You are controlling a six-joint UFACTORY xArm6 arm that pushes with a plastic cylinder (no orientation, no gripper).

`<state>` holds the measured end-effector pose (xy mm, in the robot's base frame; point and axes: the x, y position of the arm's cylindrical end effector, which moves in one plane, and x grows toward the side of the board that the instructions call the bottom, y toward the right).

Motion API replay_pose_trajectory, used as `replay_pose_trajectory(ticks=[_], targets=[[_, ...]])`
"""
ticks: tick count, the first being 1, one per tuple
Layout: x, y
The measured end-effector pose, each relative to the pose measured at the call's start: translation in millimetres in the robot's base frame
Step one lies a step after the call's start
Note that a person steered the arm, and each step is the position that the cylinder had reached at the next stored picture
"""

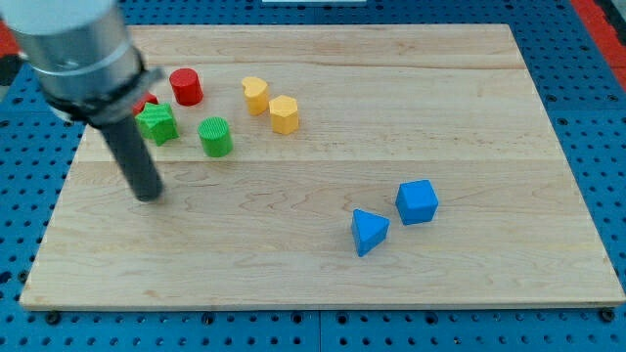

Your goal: Slide the green star and green circle towards the yellow hexagon

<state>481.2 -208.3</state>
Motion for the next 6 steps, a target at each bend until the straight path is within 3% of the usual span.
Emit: replay_pose_trajectory(ticks=[1, 6], targets=[[-32.9, -49.4], [-60.0, -52.1]])
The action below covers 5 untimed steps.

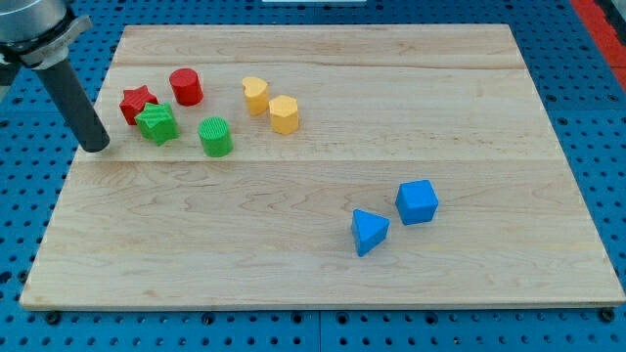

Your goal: Slide the green star and green circle towards the yellow hexagon

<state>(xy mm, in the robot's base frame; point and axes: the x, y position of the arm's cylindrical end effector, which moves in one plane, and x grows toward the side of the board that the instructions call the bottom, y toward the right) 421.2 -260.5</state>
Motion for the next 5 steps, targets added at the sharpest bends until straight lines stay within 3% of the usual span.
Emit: replay_pose_trajectory(ticks=[1, 2, 5], targets=[[-28.8, -7.3], [-44.4, 31.3], [-12.7, 127.0]])
